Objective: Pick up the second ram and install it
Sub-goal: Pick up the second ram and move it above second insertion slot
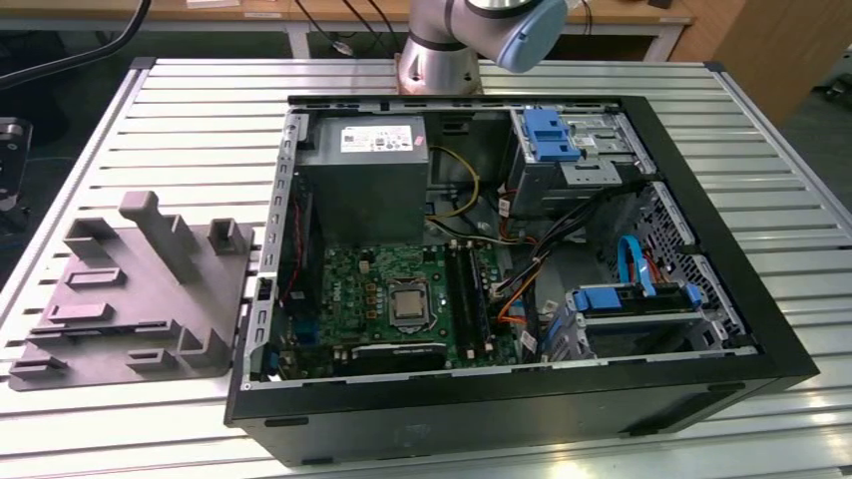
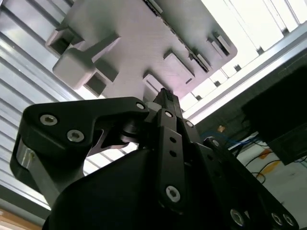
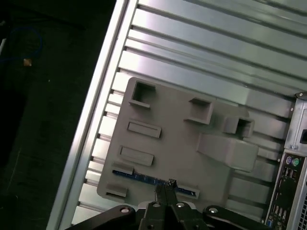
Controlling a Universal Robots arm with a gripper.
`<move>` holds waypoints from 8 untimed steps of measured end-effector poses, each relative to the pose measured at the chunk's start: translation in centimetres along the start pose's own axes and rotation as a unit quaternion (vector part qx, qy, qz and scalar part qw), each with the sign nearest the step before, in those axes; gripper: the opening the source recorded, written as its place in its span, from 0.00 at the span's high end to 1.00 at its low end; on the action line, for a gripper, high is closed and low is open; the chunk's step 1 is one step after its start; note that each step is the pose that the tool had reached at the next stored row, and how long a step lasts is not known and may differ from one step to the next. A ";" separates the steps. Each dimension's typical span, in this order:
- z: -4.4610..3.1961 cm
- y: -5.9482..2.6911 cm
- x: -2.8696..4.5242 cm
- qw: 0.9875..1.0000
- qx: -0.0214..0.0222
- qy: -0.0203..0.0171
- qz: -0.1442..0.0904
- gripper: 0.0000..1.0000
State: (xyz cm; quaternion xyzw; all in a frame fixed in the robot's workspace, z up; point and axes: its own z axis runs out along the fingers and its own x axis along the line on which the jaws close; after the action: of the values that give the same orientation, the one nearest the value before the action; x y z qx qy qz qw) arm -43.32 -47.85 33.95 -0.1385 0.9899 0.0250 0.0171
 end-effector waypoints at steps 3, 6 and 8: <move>0.03 0.00 0.00 1.000 -0.001 0.001 -0.025 0.90; 0.06 0.00 0.00 0.999 -0.002 0.002 -0.050 0.90; 0.09 0.00 0.00 0.998 -0.003 0.003 -0.066 0.90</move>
State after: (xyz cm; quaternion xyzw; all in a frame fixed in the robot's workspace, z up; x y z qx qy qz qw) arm -43.31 -47.86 33.86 -0.2033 0.9787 0.0260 0.0154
